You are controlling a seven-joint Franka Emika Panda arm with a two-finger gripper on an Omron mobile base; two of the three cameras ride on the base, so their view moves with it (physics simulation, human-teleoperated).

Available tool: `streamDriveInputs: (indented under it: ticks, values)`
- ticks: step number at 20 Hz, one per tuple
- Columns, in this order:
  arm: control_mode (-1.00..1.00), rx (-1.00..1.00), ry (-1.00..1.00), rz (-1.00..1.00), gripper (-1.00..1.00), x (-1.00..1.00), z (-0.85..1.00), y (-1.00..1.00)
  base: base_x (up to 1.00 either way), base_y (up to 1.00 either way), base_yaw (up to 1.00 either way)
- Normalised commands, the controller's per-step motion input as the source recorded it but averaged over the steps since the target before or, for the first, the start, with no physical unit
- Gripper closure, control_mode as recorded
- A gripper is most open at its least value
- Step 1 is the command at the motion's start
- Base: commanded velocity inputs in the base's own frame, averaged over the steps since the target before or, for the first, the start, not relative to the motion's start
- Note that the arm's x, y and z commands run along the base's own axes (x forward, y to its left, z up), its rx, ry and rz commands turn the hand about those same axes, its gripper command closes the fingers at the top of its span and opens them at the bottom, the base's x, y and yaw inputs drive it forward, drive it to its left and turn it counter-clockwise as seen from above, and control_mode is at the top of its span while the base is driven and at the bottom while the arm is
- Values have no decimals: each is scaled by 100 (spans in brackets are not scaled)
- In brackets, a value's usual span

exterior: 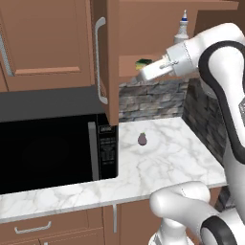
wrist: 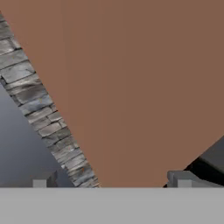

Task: Pick the sponge and spray from the cabinet and place them on the counter.

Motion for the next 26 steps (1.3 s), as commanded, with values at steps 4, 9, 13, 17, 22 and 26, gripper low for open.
streamDriveInputs:
  ticks: [4, 9, 13, 17, 22, 26]
  values:
    - [-100, 0, -24, 0, -100, -52, 0, -53, 0, 0, 0]
    - [-100, -1, -25, 0, -100, -30, 0, -30, 0, 0, 0]
    - [-100, -11, -28, -5, -100, -14, 0, -1, 0, 0, 0]
    - [-100, -3, -9, -17, -100, -2, 0, -18, 0, 0, 0]
    - [-100, 8, 4, -18, -100, 0, 0, -61, 0, 0, 0]
    - [-100, 7, 0, -7, -100, -10, 3, -49, 0, 0, 0]
